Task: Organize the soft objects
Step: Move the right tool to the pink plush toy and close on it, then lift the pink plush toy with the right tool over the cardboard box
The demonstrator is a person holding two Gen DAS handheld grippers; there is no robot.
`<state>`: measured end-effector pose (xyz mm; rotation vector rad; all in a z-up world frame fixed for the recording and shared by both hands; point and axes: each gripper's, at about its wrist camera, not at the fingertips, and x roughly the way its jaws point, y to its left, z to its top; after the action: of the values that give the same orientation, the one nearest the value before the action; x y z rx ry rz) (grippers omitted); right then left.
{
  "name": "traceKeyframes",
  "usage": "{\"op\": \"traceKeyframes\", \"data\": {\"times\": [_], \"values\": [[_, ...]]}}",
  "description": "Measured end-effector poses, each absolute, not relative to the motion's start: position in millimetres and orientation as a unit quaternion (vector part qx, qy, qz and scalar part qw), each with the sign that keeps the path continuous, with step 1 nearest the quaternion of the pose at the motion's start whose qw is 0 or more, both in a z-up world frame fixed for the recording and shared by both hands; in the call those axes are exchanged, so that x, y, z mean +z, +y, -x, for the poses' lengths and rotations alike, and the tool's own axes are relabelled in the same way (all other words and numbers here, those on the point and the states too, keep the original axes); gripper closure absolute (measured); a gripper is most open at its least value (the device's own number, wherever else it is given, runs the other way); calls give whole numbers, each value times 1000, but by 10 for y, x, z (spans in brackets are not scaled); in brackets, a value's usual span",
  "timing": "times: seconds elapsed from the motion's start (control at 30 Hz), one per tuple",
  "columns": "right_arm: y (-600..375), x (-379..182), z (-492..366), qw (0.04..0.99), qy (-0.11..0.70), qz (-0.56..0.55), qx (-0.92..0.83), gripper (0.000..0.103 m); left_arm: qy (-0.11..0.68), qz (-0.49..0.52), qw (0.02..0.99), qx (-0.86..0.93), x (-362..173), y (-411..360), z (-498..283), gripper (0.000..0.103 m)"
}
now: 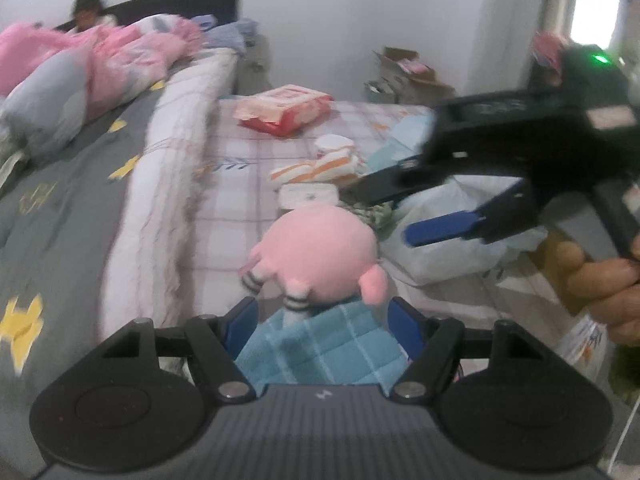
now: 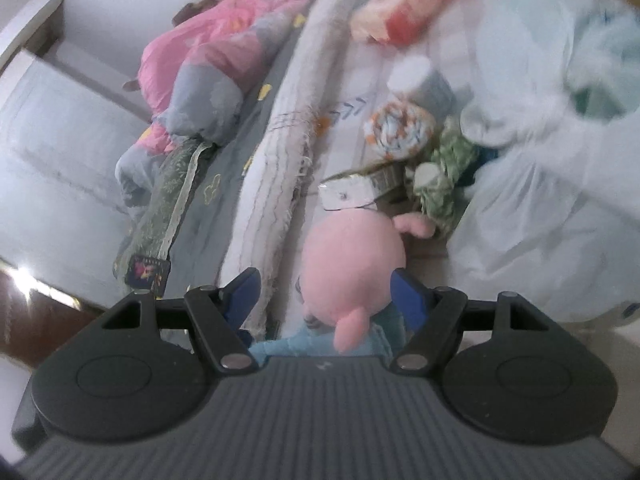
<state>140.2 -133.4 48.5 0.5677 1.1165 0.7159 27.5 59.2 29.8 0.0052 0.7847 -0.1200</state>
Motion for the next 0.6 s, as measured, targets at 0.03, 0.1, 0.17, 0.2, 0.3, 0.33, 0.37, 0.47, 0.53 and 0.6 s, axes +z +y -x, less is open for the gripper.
{"op": "traceKeyframes", "data": {"times": [0.03,0.1,0.17,0.2,0.3,0.33,0.37,0.47,0.53,0.6], "values": [[-1297,440,-1424,748,513,-263,327,31,381,-8,922,-61,284,570,-314,29],[-1238,364,-1480,742,521,-270,325,31,379,-22,923,-71,260,524,-403,23],[-1165,311,-1522,738,527,-273,320,30,380,-43,922,-69,230,476,-479,23],[-1136,301,-1542,741,527,-270,317,29,379,-57,921,-68,218,445,-518,22],[-1076,275,-1570,744,525,-265,317,26,388,-78,916,-69,181,378,-630,21],[-1067,264,-1576,742,525,-268,319,26,389,-82,915,-71,173,359,-662,21],[-1065,259,-1580,739,525,-272,323,26,391,-85,914,-74,166,340,-690,21],[-1083,245,-1596,727,524,-289,337,26,394,-93,911,-79,138,302,-760,21],[-1101,239,-1619,724,525,-295,337,26,399,-96,909,-74,108,291,-820,21],[-1128,224,-1635,725,526,-297,330,26,402,-94,908,-63,83,307,-866,22]]}}
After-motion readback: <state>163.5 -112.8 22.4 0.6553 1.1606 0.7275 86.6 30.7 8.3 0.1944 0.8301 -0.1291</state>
